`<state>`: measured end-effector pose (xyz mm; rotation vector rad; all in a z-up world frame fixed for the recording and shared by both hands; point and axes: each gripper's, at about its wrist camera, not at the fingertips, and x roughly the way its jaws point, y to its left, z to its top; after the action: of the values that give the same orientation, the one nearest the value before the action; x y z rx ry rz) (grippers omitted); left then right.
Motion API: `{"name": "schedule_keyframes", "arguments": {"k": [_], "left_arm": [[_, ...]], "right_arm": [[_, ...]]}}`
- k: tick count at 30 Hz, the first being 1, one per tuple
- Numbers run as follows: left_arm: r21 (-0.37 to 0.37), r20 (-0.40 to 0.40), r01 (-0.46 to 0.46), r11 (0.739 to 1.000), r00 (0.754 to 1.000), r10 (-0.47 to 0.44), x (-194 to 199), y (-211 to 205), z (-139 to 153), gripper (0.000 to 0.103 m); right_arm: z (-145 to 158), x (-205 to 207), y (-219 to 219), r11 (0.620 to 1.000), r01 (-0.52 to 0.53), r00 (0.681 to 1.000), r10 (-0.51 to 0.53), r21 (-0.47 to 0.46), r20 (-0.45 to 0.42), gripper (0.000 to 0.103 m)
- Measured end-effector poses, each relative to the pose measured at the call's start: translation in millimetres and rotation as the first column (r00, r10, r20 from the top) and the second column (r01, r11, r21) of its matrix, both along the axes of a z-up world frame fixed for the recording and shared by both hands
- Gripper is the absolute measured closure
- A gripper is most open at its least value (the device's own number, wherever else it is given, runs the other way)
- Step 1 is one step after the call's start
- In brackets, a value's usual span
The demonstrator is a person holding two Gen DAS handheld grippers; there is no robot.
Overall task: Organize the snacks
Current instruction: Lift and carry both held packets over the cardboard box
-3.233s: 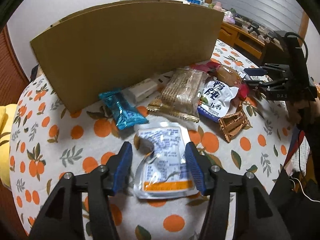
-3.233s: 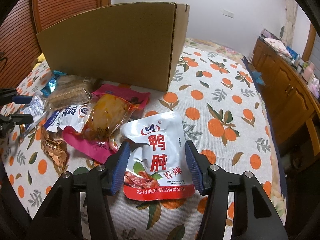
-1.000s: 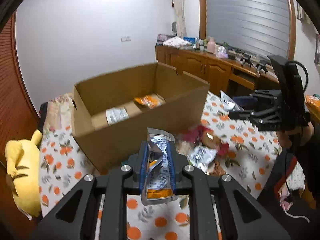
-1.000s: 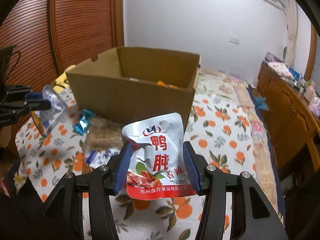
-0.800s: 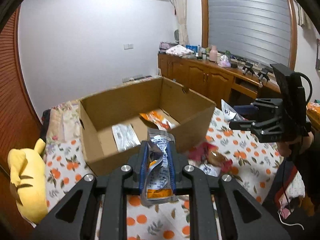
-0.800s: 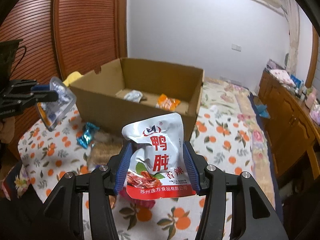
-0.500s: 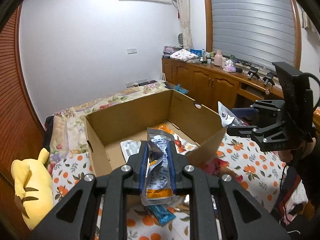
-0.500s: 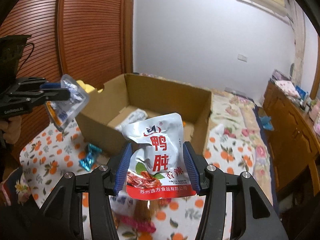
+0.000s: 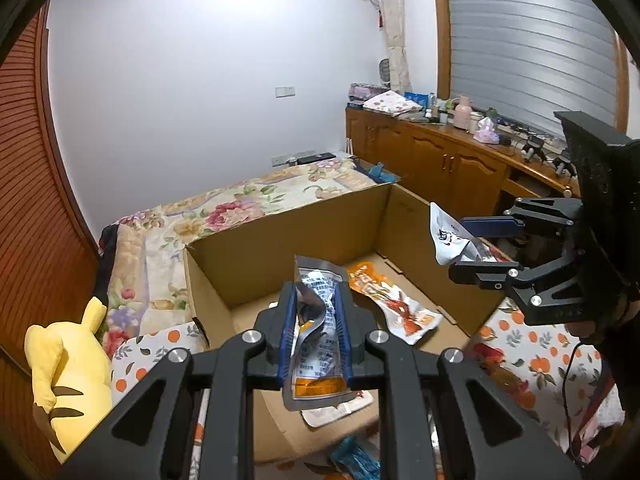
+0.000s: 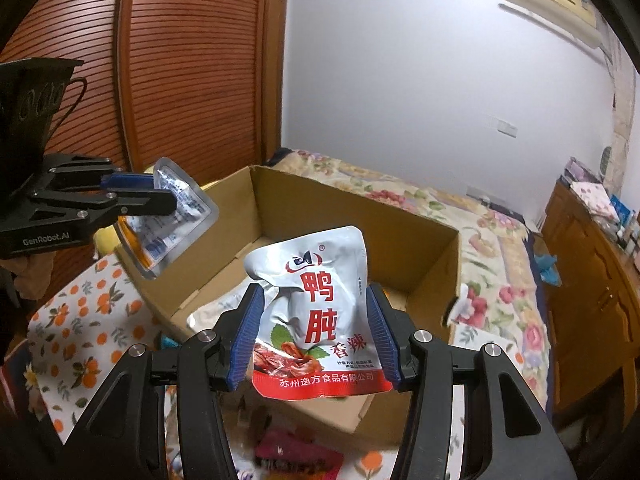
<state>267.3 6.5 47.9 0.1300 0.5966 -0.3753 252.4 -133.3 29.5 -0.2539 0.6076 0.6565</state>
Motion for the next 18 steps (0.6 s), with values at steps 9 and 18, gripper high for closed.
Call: {"name": "schedule_keyframes", "arguments": {"k": [9, 18], "left_arm": [[0.006, -0.048, -0.034, 0.999, 0.998, 0.035, 20, 1, -25, 0.087], [0.015, -0.073, -0.059, 0.998, 0.996, 0.06, 29, 6, -38, 0.086]], "right_arm": [[-17, 22, 20, 1.0, -0.011, 0.999, 0.011, -0.01, -0.036, 0.049], [-33, 31, 38, 0.999, -0.03, 0.996, 0.027, -0.031, -0.082, 0.049]]}}
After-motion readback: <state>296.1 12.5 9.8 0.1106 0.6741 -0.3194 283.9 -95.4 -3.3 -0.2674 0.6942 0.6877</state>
